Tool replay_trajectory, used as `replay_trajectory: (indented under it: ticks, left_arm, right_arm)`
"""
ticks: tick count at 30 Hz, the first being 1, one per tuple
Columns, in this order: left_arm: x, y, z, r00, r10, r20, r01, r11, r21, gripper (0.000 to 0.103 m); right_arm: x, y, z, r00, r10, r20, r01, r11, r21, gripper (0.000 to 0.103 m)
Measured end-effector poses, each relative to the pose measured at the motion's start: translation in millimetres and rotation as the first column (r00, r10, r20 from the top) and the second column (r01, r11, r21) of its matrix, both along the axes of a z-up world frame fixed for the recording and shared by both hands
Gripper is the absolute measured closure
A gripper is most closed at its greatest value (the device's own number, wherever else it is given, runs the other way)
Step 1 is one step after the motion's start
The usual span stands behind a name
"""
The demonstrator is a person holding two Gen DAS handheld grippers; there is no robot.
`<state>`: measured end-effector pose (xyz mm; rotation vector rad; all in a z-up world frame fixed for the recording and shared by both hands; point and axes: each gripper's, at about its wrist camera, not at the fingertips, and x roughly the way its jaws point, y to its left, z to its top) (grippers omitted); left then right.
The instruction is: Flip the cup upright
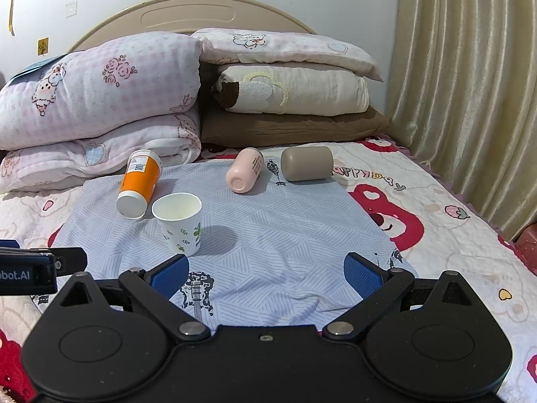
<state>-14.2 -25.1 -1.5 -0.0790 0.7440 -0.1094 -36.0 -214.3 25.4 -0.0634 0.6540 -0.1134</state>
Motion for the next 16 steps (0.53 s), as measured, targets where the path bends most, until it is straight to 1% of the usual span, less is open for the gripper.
replay_trajectory:
  ticks: [16]
  left_arm:
    - [0.9, 1.4, 0.5, 1.000, -0.008, 0.001, 0.008, 1.000, 0.023, 0.000]
  right_arm:
    - [-0.5, -5.7, -0.5, 1.000, -0.004, 0.000, 0.004, 1.000, 0.000, 0.003]
